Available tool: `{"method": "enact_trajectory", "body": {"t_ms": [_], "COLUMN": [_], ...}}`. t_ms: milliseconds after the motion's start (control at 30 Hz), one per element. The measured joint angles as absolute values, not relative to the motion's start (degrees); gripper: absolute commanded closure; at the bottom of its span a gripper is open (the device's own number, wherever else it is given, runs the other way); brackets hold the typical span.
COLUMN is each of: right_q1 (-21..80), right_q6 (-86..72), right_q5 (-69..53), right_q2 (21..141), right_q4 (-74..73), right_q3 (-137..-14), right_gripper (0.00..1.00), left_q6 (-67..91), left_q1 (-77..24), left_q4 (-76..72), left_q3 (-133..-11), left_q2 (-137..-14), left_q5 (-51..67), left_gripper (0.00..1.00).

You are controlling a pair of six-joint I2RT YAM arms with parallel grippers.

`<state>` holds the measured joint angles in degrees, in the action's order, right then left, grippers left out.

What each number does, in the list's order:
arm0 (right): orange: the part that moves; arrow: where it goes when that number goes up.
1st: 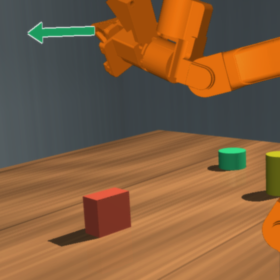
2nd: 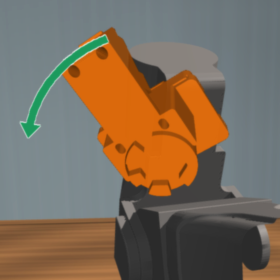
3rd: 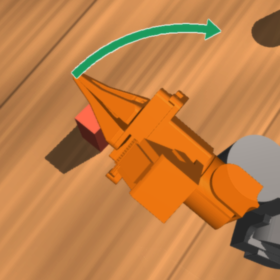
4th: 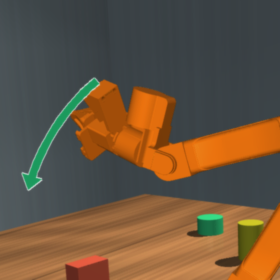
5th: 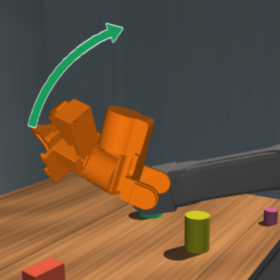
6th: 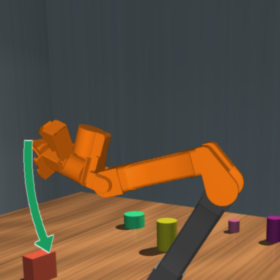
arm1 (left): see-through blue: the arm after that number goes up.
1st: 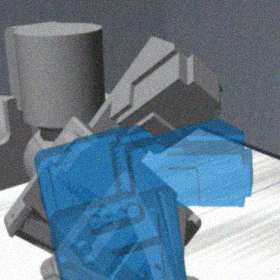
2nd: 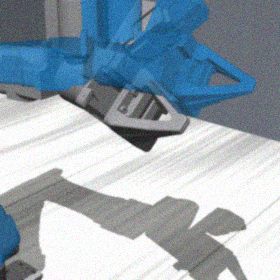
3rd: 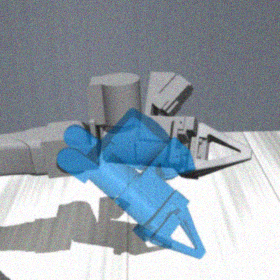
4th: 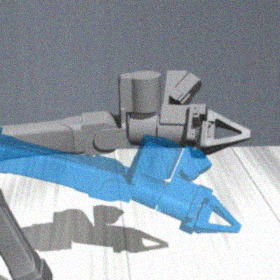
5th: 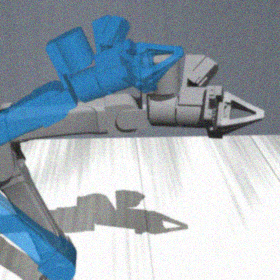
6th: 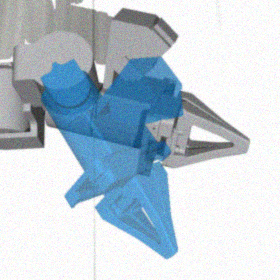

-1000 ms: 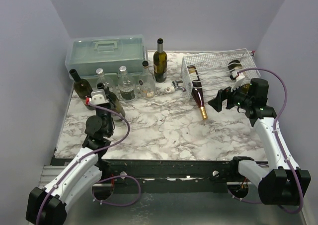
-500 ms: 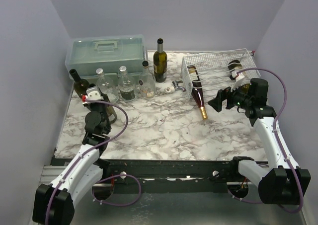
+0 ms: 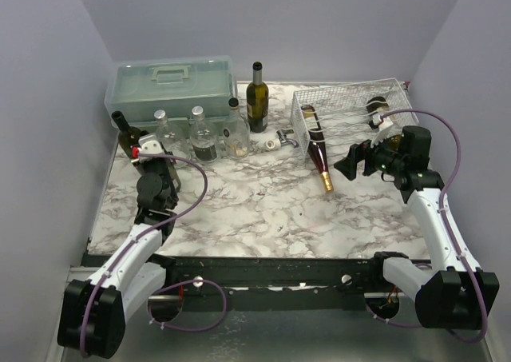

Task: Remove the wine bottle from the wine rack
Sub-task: Place the wine bottle at the center of the board.

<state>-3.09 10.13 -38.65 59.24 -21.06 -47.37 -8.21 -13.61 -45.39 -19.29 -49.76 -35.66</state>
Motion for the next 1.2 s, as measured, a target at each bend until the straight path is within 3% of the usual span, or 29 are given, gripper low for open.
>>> {"method": "enact_trajectory", "body": {"t_ms": [533, 833, 1200], "right_q1": [-3.09, -3.09, -3.09], "right_q6": [10.13, 10.52, 10.59], "right_q5": [-38.65, -38.65, -38.61], "right_q2": [59.24, 59.24, 59.24], "right_q4": [-21.06, -21.06, -21.06], "right_q3": [-47.37, -47.37, -47.37], "right_gripper": [0.00, 0.01, 0.00], "left_q6": [-7.75, -2.39, 9.45], "left_q1": [-13.45, -13.45, -13.52], "left_q4": [-48.25, -38.72, -11.79], "left_q3": [-20.14, -23.31, -32.05], "left_q2": [-48.73, -39.79, -29.02], "left_q5": [-37.60, -38.26, -40.58], "left_gripper": [0.02, 0.01, 0.01]}}
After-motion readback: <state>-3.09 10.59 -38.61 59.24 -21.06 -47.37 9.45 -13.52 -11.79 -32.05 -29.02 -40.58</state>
